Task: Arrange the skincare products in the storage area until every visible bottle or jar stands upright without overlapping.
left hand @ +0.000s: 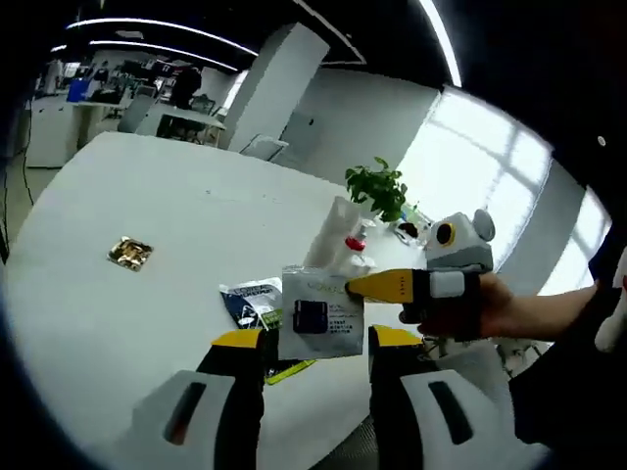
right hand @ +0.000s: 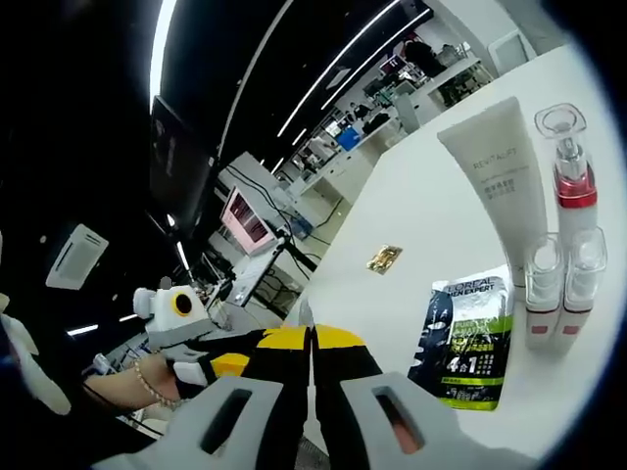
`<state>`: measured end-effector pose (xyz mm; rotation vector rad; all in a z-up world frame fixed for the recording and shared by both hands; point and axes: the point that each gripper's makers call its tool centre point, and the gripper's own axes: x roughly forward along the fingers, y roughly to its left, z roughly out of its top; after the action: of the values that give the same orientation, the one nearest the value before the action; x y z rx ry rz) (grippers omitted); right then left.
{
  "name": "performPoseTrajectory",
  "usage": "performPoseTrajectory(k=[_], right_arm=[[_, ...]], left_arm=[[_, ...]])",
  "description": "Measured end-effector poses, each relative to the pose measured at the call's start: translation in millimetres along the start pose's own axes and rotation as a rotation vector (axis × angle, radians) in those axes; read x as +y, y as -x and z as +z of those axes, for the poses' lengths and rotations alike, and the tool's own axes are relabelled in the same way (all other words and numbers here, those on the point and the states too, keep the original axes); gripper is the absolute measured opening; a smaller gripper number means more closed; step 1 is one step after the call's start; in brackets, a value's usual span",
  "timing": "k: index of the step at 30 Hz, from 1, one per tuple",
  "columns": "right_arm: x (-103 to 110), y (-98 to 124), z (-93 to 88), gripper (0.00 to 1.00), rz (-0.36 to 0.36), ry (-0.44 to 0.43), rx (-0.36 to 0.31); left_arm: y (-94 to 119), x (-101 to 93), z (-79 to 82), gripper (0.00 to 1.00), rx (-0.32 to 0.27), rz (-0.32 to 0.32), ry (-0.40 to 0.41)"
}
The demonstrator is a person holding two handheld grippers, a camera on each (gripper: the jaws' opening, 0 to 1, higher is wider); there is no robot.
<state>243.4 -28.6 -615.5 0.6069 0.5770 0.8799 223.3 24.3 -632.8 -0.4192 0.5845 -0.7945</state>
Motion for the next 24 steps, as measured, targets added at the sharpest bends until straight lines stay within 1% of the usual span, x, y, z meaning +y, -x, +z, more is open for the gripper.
performPoseTrajectory(k=[3,5,7,8,10,11,12,13,15,16,18,19,22,24], right_arm=[[2,-2,-1.4,0.01,0.001,-0.004,0.007],[0,-6,-2.9,0.01,0.001,-0.013,0.014],[-1,-11,-5.4,0.01,-0.005,-0.024,0.022],[-6,-14,-5.8,0.01,-0.011,-0.022,0.025],[-9,-17,-6.3,0.01,-0.017,-0.025,0.029],[-11,-20,-7.6,0.01,-0.028,-0.022,0.038],[-11,-21,-8.9,0.01,-0.043,-0.006,0.053],[-13,-23,-11.4,0.01,-0.057,0.020,0.073],[-18,-28,-15.9,0.01,-0.088,0.066,0.102],[-20,-31,-19.0,0.01,-0.098,0.087,0.120],[-27,-37,-22.3,0.01,-0.132,0.146,0.145],[-29,-39,-24.8,0.01,-0.142,0.164,0.161],[-36,-47,-31.9,0.01,-0.179,0.225,0.193],[-44,-53,-39.1,0.01,-0.203,0.274,0.227]], left_arm=[[0,11.2,-8.2,0.19,0.026,-0.003,-0.001],[0,12.5,-11.2,0.15,0.038,-0.003,0.004],[1,14.0,-10.3,0.10,0.023,-0.011,0.040],[1,16.4,-10.5,0.08,0.022,-0.005,0.045],[1,22.2,-12.5,0.03,0.028,0.016,0.055],[1,26.2,-15.8,0.01,0.044,0.022,0.079],[1,26.7,-18.5,0.01,0.057,0.021,0.102],[0,28.6,-21.6,0.01,0.070,0.034,0.119],[0,32.9,-26.5,0.00,0.092,0.047,0.129],[1,35.7,-29.5,0.00,0.107,0.063,0.141],[0,41.3,-31.8,0.00,0.114,0.088,0.153],[1,45.4,-34.9,0.00,0.126,0.111,0.171],[0,49.9,-39.6,0.00,0.133,0.135,0.174],[-3,54.9,-46.3,0.00,0.162,0.166,0.168]])
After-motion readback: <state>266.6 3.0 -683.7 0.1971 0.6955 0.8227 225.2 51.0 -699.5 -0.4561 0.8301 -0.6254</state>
